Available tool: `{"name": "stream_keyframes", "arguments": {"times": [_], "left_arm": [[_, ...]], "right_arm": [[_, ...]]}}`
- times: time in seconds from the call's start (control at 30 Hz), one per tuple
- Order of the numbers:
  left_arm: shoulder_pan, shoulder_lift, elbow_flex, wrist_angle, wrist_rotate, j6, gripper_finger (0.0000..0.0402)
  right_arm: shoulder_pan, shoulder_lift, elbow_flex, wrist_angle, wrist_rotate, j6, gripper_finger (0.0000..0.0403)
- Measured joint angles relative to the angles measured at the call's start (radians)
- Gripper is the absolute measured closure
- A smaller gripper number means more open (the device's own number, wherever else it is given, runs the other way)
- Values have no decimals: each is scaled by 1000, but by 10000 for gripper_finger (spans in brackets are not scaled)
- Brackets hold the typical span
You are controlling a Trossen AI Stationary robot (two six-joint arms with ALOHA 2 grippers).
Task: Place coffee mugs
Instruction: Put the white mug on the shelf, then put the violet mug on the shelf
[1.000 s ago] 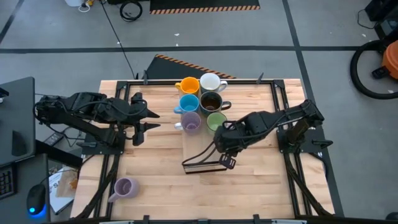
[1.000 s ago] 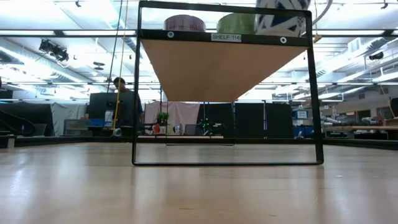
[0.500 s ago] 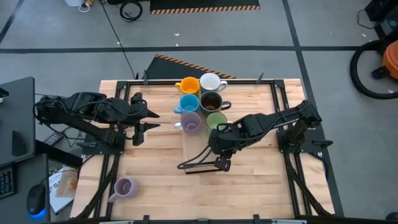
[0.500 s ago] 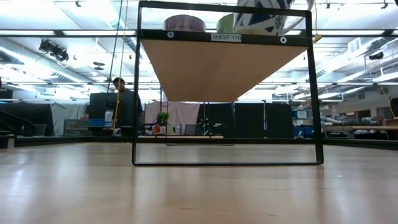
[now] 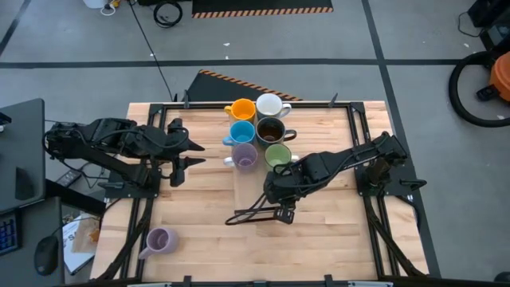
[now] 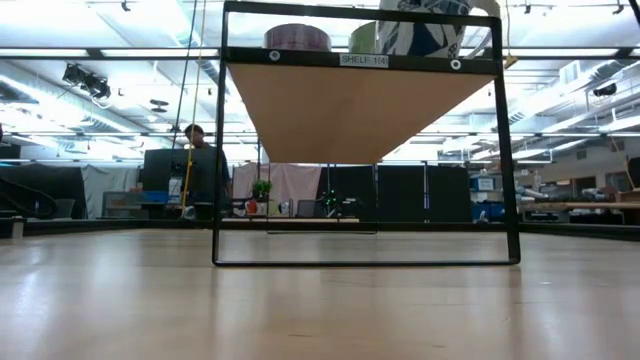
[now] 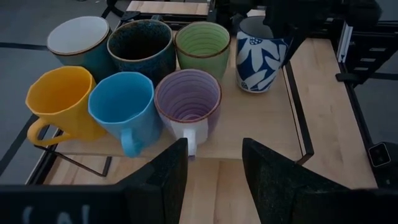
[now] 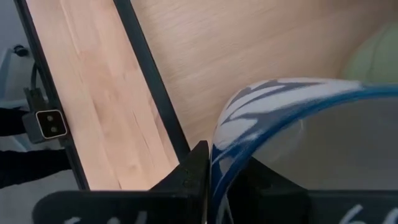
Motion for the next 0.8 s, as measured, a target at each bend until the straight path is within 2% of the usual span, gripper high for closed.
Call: {"name": "stream_keyframes", "arguments": {"times": [0.5, 0.8], "left_arm": [[0, 0, 0, 0, 3, 0, 241], [0, 0, 0, 0, 3, -6, 241]], "right_arm": [[-12, -1, 1, 8, -1, 16, 295], [-12, -5, 109, -45, 15, 16, 290]]}}
